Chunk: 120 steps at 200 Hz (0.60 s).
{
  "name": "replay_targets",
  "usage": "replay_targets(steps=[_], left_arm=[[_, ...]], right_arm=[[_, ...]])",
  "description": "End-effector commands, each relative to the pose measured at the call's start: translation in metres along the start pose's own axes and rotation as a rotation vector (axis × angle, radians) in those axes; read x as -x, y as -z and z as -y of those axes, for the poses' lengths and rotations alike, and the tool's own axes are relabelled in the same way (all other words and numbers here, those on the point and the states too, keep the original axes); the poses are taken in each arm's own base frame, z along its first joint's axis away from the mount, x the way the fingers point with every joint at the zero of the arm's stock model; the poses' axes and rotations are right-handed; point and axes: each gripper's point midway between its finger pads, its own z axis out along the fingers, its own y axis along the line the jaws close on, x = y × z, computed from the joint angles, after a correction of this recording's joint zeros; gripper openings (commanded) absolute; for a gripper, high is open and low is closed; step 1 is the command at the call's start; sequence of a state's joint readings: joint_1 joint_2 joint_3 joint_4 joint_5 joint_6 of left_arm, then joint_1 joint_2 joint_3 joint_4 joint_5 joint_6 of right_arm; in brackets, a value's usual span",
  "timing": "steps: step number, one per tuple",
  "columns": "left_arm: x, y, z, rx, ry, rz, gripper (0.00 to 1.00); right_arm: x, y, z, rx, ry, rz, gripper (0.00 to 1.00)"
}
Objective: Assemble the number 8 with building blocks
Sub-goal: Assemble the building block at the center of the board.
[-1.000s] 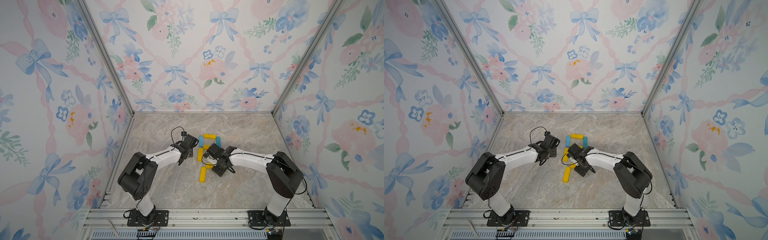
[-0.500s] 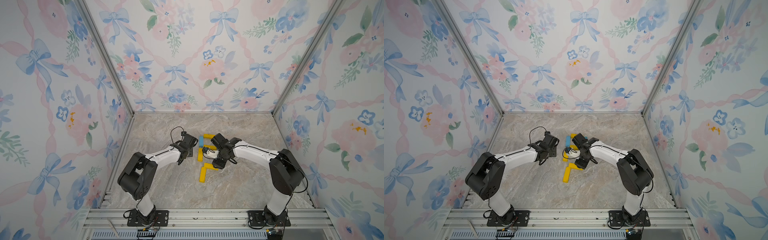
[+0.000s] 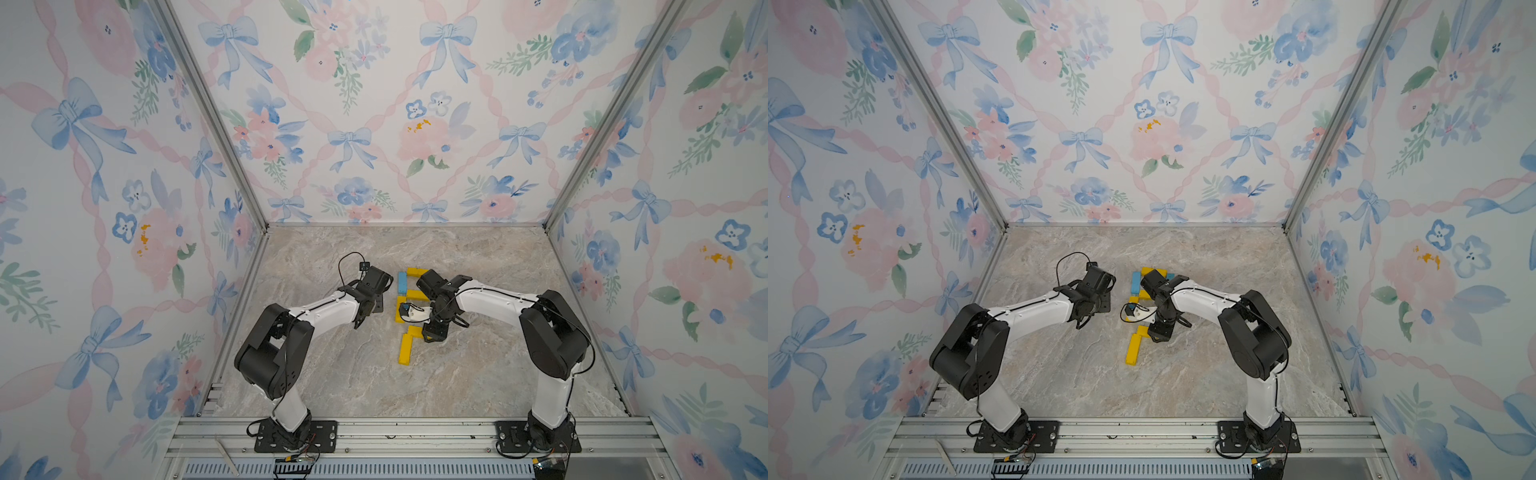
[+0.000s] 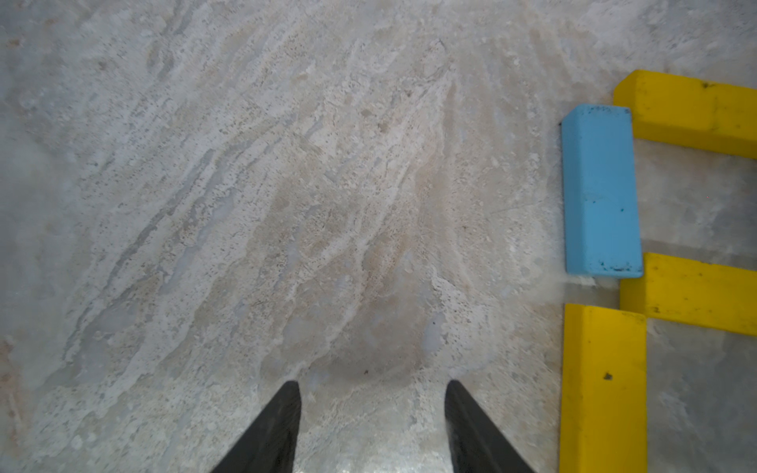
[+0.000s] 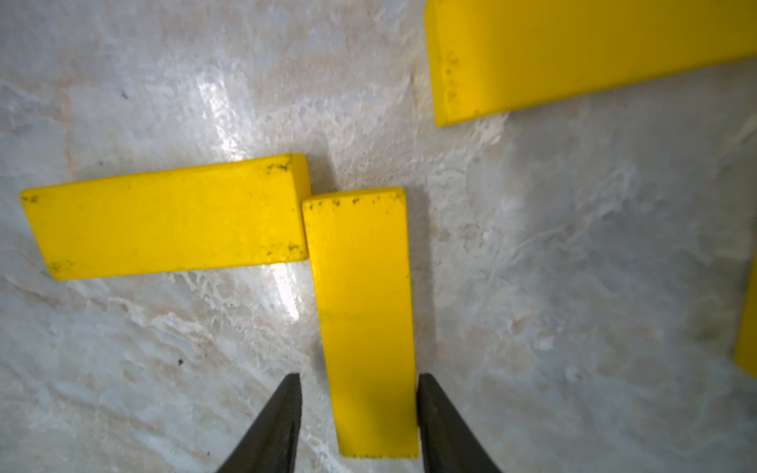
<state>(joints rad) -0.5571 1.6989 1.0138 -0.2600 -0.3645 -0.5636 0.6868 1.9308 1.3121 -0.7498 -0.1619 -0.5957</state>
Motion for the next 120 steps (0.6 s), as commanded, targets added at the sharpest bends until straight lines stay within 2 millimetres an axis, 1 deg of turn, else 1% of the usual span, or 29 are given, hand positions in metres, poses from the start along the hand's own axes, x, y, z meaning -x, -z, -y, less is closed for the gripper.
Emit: replay_targets(steps=[1, 10, 25, 46, 63, 120], left_arm=[[0.01, 0.001, -0.001, -0.004, -0.002, 0.011, 0.59], [0.011, 0.001, -0.002, -0.004, 0.0, 0.012, 0.59], [0.011, 0.001, -0.003, -0.003, 0.003, 0.011, 0.59], [0.009, -0.002, -0.003, 0.001, 0.001, 0.006, 0.59], [0.008, -0.004, -0.004, 0.004, -0.001, 0.0, 0.59], [0.007, -0.007, -0.007, 0.012, 0.0, -0.002, 0.59]], right_arm=[[-0.004, -0.007, -0.003, 0.046, 0.013, -0.038, 0.44], [-0.004, -0.008, -0.002, 0.043, 0.014, -0.039, 0.43], [-0.004, -0.009, 0.001, 0.035, 0.015, -0.043, 0.36], [-0.003, -0.004, 0.008, 0.002, 0.018, -0.039, 0.26], [-0.004, -0.001, 0.011, 0.0, 0.028, -0.054, 0.2], [-0.001, 0.004, 0.023, -0.029, 0.064, -0.095, 0.2]])
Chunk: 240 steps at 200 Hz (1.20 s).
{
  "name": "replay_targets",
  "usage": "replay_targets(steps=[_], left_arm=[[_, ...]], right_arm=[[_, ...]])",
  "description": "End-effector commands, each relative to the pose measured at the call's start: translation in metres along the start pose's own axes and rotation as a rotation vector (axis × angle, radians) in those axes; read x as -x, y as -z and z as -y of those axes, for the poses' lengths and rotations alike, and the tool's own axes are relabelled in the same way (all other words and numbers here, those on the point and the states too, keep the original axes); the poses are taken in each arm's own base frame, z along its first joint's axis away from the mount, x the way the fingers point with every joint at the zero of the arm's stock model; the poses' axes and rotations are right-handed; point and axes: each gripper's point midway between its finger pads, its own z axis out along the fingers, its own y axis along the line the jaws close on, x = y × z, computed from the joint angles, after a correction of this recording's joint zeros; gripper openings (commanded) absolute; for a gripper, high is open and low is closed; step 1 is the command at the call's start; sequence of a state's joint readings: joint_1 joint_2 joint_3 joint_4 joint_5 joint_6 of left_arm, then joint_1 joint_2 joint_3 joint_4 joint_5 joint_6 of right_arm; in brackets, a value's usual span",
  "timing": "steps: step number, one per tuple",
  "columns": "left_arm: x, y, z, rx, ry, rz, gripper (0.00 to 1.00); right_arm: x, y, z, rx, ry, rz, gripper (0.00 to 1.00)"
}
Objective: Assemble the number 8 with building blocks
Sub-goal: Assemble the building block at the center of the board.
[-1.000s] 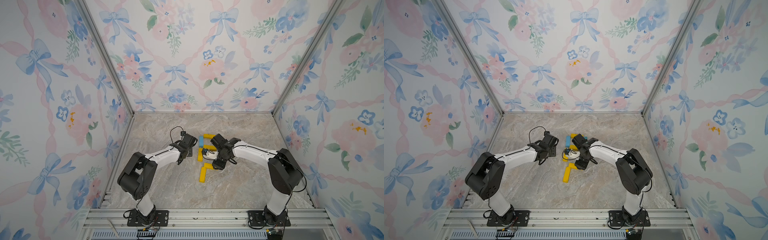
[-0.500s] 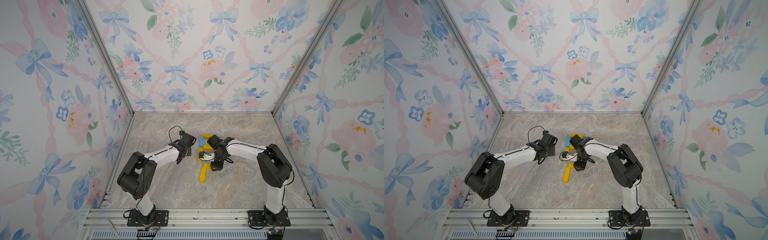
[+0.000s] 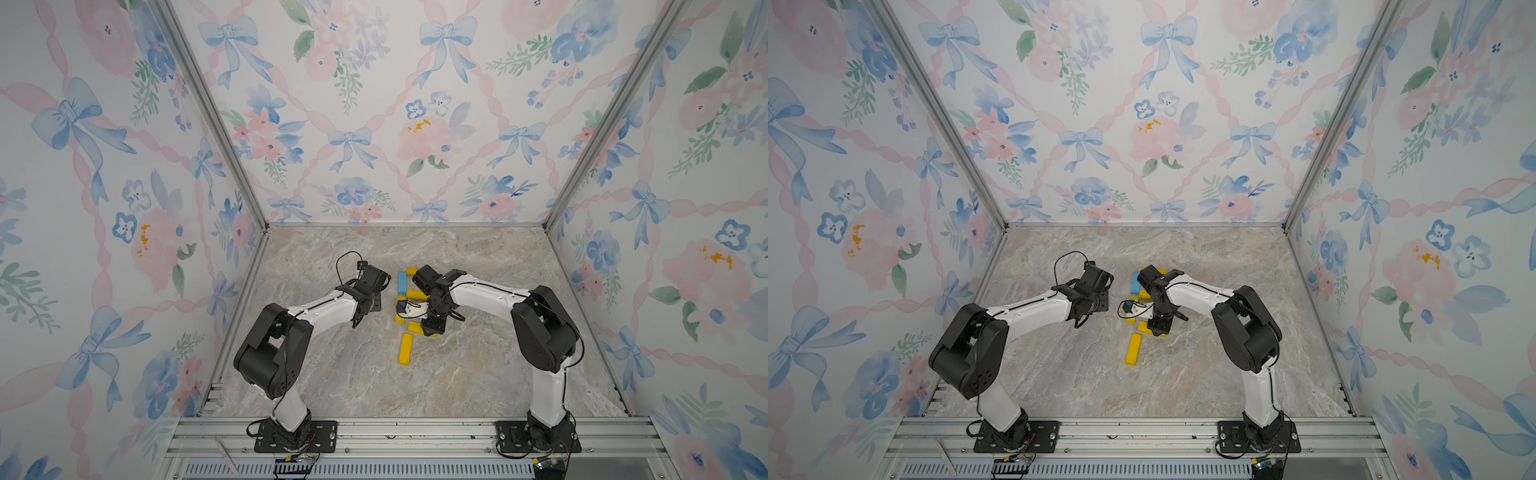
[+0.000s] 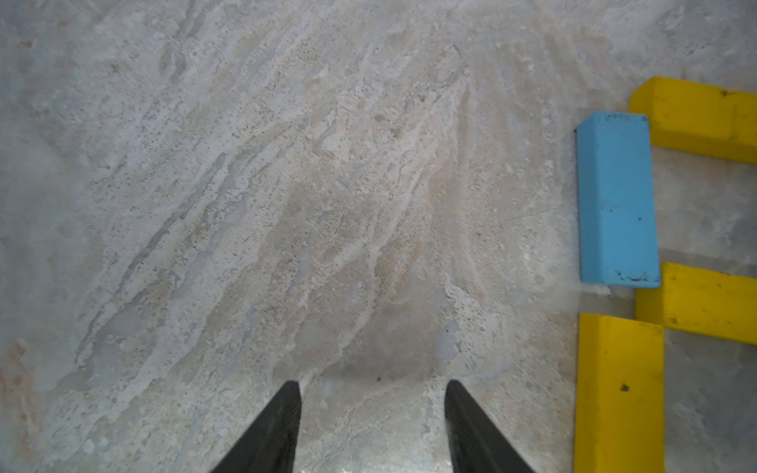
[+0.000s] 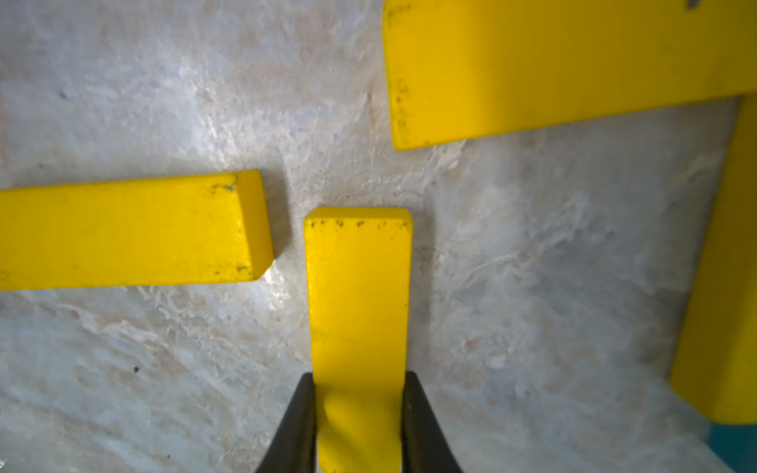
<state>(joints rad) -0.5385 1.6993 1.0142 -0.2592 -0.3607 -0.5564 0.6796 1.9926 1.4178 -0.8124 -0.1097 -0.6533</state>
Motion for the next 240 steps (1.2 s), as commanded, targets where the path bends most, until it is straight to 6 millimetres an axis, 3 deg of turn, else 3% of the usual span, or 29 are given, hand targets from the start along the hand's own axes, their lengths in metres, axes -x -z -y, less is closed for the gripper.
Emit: replay_targets(steps=[1, 146, 240], left_arm=[[0.004, -0.005, 0.0, 0.004, -0.008, 0.0, 0.59], [0.007, -0.008, -0.012, 0.007, 0.028, -0.001, 0.59], [0.006, -0.012, -0.013, 0.005, 0.029, -0.006, 0.59]], right_arm=[[-0.007, 0.001, 0.005, 0.005, 0.018, -0.051, 0.2], [-0.002, -0.009, 0.022, -0.004, 0.096, -0.097, 0.21], [-0.002, -0.017, 0.022, -0.021, 0.16, -0.159, 0.21]])
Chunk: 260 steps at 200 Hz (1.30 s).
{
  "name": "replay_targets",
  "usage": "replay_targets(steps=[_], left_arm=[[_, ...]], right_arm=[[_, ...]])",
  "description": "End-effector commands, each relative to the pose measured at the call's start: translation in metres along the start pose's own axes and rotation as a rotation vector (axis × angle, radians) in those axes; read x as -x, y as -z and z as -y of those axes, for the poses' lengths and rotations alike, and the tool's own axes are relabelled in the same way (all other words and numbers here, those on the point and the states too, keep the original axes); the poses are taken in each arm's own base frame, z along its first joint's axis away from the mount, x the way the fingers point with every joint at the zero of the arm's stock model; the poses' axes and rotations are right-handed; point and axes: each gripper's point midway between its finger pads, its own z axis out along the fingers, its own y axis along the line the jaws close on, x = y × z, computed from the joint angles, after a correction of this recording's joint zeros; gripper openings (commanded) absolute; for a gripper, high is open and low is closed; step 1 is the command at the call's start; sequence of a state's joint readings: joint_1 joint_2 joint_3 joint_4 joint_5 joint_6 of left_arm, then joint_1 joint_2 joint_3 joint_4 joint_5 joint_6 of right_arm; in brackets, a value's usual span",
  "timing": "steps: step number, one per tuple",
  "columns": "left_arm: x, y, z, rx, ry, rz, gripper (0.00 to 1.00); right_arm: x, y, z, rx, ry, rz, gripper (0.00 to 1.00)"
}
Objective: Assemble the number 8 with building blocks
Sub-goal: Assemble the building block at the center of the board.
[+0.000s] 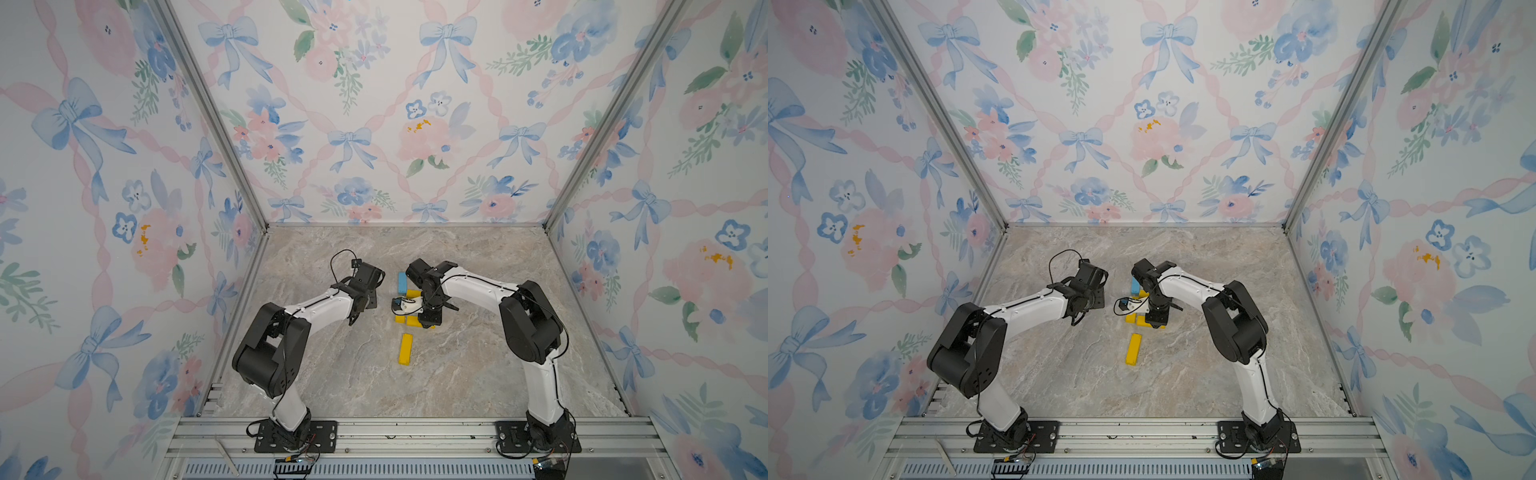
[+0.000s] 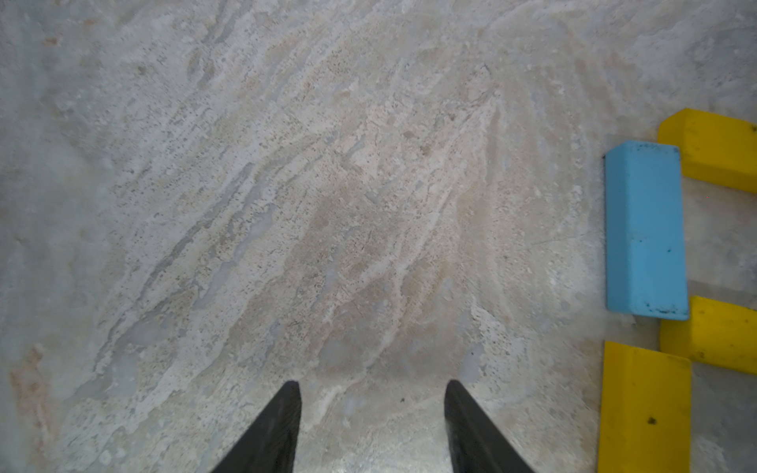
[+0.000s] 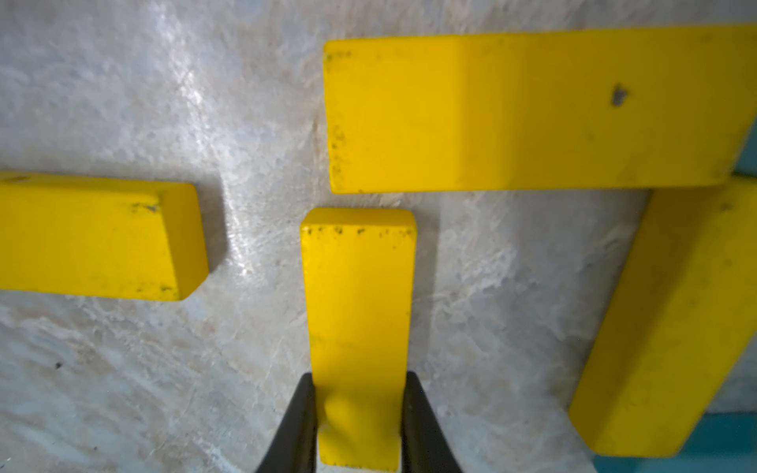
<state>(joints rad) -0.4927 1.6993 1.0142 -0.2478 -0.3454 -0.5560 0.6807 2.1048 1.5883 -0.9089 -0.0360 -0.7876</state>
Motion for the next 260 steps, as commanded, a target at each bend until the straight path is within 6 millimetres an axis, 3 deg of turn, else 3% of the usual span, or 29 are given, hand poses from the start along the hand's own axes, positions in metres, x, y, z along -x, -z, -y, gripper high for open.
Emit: replay_targets(steps=[1, 221, 260], left_arm=[[-0.001, -0.007, 0.0, -0.004, -0.011, -0.007, 0.59], [-0.002, -0.01, -0.004, -0.001, -0.005, -0.011, 0.59], [-0.002, -0.009, -0.005, -0.003, -0.003, -0.011, 0.59]], right_arm=[[-0.01, -0.015, -0.002, 0.012, 0.03, -0.08, 0.21], [0.005, -0.02, -0.002, 0.001, 0.078, -0.08, 0.24], [0.009, -0.017, -0.001, -0.005, 0.064, -0.061, 0.4]])
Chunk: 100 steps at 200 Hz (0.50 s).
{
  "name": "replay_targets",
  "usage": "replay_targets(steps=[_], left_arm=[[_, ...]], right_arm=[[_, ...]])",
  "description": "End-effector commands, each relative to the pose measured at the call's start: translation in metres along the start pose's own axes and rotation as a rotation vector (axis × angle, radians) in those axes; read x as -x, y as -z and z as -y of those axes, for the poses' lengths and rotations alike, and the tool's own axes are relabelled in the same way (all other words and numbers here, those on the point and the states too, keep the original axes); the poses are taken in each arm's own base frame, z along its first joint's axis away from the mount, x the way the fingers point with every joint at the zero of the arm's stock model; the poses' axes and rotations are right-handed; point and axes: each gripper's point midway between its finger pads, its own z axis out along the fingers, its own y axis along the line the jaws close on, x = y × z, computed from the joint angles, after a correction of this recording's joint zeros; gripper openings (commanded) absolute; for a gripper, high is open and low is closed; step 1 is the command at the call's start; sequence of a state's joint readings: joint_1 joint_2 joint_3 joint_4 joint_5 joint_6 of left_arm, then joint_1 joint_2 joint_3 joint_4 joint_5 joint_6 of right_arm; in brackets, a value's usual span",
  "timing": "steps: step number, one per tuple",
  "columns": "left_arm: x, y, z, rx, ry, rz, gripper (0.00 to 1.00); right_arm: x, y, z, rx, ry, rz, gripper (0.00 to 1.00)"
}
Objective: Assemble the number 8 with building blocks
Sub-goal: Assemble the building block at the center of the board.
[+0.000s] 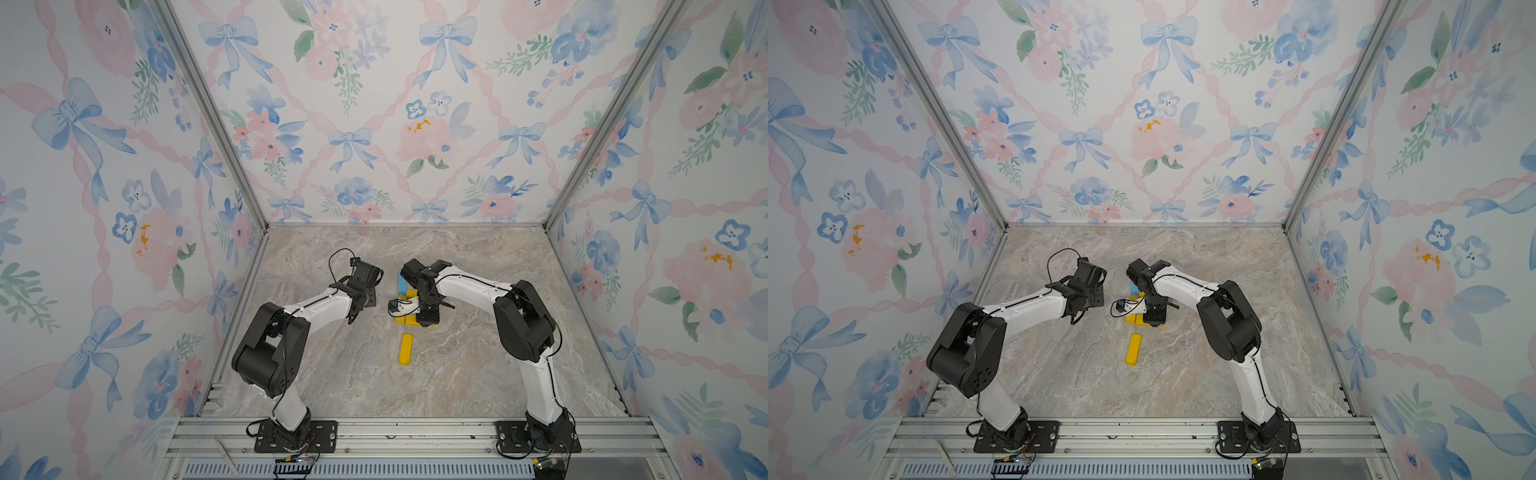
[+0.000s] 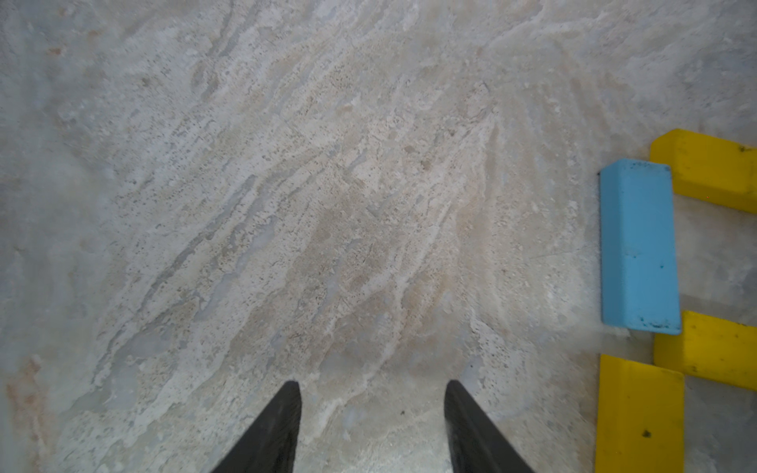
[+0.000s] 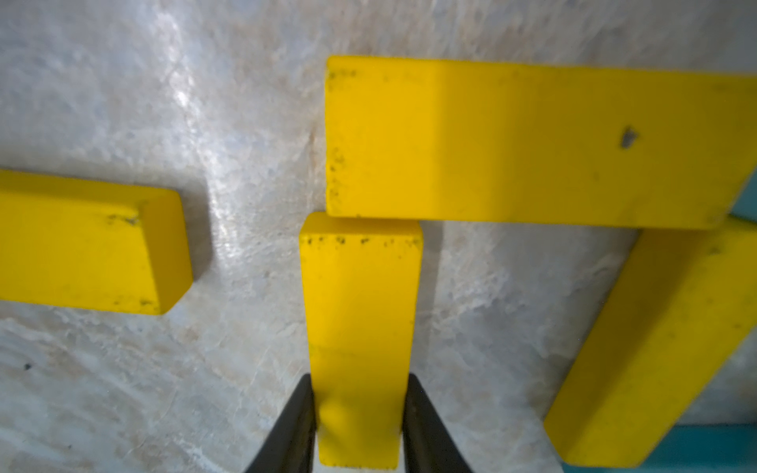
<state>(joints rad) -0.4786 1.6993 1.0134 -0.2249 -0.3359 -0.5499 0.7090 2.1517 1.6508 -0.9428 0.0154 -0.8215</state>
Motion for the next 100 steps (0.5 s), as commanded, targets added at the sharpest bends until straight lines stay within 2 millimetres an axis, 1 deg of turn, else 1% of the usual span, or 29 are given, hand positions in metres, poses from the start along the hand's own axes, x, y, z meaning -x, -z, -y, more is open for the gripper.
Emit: replay_targets(steps=[1, 23, 49, 80, 100], left_arm=[[-0.007, -0.007, -0.003, 0.006, -0.015, -0.023, 0.59], [-0.007, -0.008, -0.004, 0.006, -0.015, -0.025, 0.59], [-0.006, -0.01, -0.003, 0.004, -0.013, -0.027, 0.59], [-0.005, -0.009, -0.002, 0.001, -0.012, -0.025, 0.59], [-0.005, -0.009, -0.001, -0.003, -0.012, -0.026, 0.59]], right_arm=[[0.004, -0.013, -0.003, 0.015, 0.002, -0.009, 0.4], [0.008, -0.003, 0.003, -0.023, -0.014, 0.039, 0.44], [0.016, 0.014, 0.011, -0.079, -0.02, 0.098, 0.47], [0.025, 0.04, 0.01, -0.116, -0.017, 0.176, 0.5], [0.028, 0.059, 0.004, -0.13, -0.011, 0.207, 0.5]])
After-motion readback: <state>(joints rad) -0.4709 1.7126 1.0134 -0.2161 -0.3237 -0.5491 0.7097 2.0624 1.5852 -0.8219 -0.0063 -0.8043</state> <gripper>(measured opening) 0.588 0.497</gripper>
